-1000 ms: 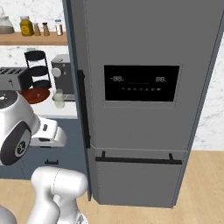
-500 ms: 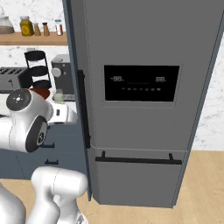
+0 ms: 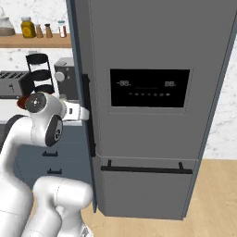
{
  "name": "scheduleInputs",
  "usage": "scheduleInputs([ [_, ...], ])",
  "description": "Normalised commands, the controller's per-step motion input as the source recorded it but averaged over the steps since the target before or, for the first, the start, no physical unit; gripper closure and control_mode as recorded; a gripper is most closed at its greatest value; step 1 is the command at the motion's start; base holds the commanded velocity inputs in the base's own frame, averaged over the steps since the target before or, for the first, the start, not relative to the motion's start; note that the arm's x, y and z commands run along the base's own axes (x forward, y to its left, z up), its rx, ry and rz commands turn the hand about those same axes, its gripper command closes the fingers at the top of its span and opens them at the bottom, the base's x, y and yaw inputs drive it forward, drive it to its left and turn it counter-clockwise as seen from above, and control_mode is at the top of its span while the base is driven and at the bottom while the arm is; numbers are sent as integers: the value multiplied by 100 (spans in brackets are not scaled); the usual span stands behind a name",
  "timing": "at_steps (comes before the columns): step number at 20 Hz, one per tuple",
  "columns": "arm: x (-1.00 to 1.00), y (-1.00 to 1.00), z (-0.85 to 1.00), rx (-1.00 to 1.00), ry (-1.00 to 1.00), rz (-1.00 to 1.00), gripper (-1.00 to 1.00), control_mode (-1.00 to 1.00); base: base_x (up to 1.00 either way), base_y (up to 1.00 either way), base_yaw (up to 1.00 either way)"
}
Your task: Grab a lemon wedge from the fridge and one ice cube from the ice bowl, and put them in the glass of lemonade.
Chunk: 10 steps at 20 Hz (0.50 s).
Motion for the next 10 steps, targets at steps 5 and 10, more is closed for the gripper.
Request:
scheduleInputs([
  [5, 96, 1, 0, 4, 0, -7, -100, -100, 0, 0, 0],
  [10, 86, -6, 0, 5, 0, 0, -100, -100, 0, 0, 0],
])
